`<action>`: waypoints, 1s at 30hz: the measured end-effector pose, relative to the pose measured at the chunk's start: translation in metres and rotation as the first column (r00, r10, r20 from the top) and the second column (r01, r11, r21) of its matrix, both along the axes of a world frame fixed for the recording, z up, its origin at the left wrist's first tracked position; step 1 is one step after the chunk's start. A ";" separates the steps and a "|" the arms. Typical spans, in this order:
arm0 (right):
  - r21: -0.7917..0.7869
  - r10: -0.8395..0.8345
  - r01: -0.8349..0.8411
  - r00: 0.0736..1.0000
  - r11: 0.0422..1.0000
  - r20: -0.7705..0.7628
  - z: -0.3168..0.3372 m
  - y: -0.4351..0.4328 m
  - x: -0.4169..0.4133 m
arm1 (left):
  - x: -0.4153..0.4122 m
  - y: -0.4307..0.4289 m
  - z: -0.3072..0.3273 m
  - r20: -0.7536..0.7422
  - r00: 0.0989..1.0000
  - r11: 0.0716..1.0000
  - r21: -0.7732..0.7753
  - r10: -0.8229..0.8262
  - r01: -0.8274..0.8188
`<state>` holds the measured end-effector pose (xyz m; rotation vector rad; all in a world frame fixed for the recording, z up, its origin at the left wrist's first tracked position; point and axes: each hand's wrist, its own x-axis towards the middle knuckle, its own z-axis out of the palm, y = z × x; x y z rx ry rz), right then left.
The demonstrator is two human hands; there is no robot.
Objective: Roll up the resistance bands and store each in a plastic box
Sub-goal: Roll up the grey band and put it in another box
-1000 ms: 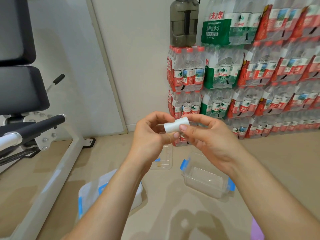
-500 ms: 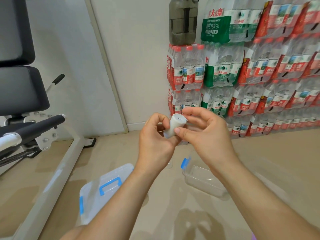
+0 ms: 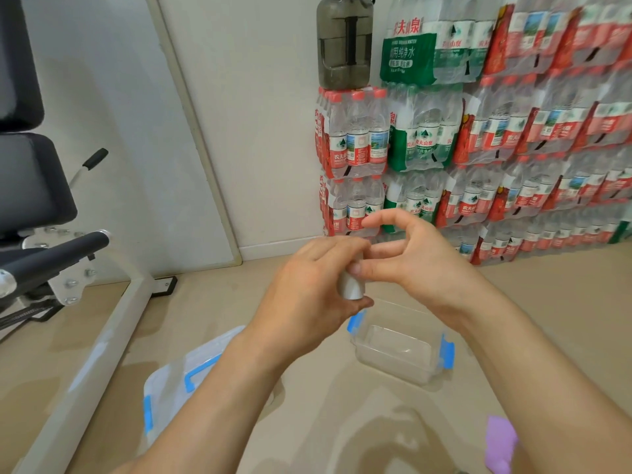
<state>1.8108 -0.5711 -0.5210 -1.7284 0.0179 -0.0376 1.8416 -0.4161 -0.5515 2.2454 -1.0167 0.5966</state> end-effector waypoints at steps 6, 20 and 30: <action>0.253 0.100 -0.085 0.994 0.964 -0.043 -0.004 -0.007 0.003 | -0.004 0.002 0.006 -0.046 0.999 0.983 -0.185 -0.010 0.001; -0.029 -0.034 0.036 0.996 0.999 0.084 -0.007 0.021 -0.004 | 0.010 0.005 -0.010 0.029 0.996 0.996 0.004 0.084 -0.084; -0.275 -0.011 0.074 0.975 0.959 0.223 0.000 0.006 -0.008 | -0.003 0.010 0.020 -0.614 0.711 0.890 -0.454 -0.344 0.039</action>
